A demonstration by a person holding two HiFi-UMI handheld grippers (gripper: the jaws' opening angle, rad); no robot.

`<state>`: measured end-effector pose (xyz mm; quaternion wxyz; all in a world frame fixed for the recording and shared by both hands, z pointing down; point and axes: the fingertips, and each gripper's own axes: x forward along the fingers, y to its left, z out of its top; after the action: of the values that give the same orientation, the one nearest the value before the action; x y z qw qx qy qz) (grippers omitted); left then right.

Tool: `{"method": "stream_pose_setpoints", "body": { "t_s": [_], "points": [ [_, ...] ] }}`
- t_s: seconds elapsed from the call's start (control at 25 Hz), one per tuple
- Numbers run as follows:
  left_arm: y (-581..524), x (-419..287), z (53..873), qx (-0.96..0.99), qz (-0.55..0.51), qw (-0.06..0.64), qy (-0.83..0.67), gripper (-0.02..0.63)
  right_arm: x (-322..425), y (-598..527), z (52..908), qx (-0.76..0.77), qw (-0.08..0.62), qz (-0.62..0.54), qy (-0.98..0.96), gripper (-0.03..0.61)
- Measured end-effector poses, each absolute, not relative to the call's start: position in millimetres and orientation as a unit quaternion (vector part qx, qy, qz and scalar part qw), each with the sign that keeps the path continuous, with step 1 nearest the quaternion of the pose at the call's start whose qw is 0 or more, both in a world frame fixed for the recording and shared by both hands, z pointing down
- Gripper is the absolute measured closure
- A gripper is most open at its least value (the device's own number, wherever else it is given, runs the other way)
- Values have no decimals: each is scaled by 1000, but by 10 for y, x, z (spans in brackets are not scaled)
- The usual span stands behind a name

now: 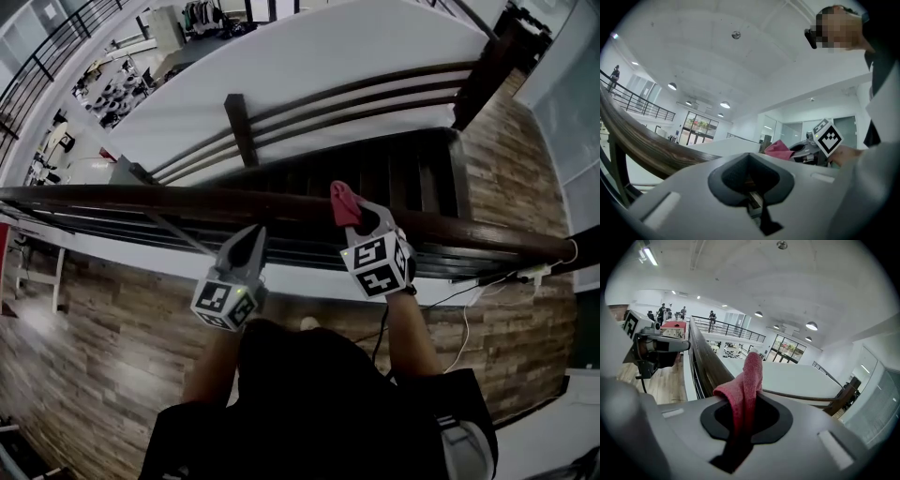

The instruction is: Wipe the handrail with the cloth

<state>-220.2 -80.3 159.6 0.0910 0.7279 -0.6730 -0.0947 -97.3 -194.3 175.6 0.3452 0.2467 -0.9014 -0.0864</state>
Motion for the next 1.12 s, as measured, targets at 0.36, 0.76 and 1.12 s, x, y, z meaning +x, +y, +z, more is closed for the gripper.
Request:
{"method": "stream_pose_setpoints", "body": {
  "t_s": [0.36,0.76,1.12],
  "points": [
    [-782,-2456,1597,734,-95,82,-667,615,-1237,-1851,1774,241,345,-72,-904,531],
    [-588,-2949,1573,747,-87,83,-654,615,-1836,-1579,1781,250,344,-77,-902,531],
    [-491,-3205,1553,755,-101,81,-643,615,-2125,-1482,1779,250,350,-68,-900,531]
  ]
}}
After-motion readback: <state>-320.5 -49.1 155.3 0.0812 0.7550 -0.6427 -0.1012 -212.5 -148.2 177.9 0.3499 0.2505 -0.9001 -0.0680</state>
